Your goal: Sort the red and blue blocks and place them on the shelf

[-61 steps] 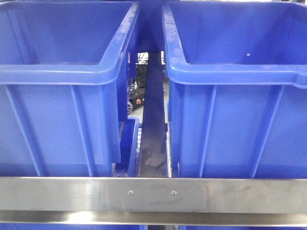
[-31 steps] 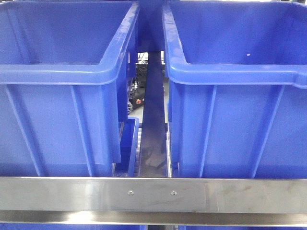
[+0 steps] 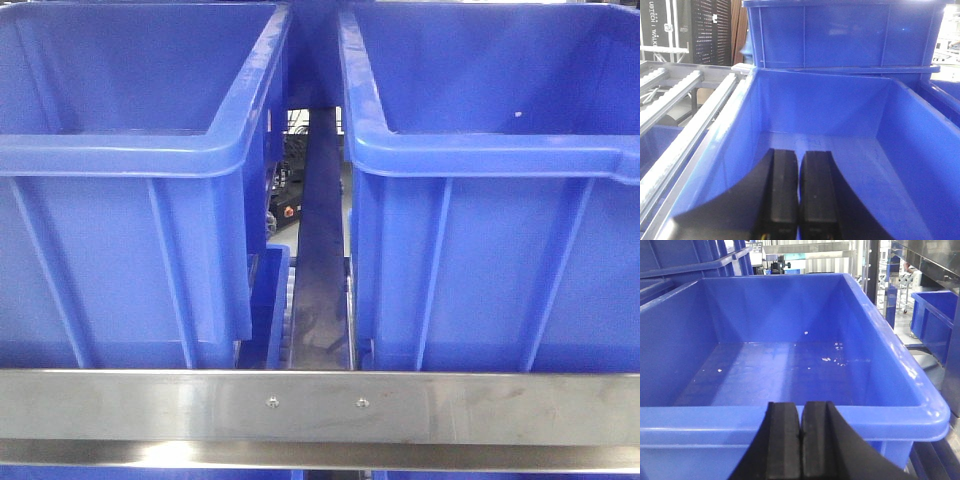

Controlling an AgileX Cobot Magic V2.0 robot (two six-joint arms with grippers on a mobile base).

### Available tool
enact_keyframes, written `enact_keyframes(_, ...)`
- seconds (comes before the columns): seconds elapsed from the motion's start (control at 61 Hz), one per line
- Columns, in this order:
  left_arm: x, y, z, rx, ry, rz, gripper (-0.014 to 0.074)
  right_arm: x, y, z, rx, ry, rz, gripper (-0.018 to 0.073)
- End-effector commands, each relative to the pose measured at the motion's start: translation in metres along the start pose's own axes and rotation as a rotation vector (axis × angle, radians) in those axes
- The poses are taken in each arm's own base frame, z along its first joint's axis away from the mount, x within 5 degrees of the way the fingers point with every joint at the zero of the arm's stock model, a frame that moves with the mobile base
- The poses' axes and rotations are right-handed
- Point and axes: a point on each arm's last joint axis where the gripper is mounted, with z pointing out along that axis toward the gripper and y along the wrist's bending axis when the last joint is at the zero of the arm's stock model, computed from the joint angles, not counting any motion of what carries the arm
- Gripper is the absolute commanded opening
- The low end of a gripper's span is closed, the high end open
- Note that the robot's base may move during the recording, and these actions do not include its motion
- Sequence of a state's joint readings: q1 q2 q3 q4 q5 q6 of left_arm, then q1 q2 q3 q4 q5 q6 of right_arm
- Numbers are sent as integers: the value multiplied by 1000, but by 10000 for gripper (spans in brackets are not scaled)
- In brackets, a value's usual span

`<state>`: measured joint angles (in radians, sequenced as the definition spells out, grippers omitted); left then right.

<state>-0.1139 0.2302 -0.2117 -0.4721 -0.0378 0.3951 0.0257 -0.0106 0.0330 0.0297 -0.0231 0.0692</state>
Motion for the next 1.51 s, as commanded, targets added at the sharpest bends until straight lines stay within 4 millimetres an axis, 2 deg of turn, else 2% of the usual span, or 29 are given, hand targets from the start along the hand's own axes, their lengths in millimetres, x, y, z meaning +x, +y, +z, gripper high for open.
enact_keyframes(0.0,-15,2,0,-27,-88,1,124,-17,1,-2,-2,-119,-15,57)
enact_keyframes(0.164,-6,3,1,-30,-64,2,124,-17,1,-2,-2,-119,-15,57)
enact_keyframes(0.393,25,6,0,-44,-9,36,125,-17,1,-2,-2,-119,-15,57)
enact_keyframes(0.524,33,5,-1,-39,16,44,125,-17,1,-2,-2,-119,-15,57)
enact_keyframes(0.835,62,7,-24,-31,-46,49,125,-17,1,-2,-2,-119,-15,57)
enact_keyframes(1.491,62,7,-24,-38,-38,57,124,-16,1,-2,-2,-118,-15,57)
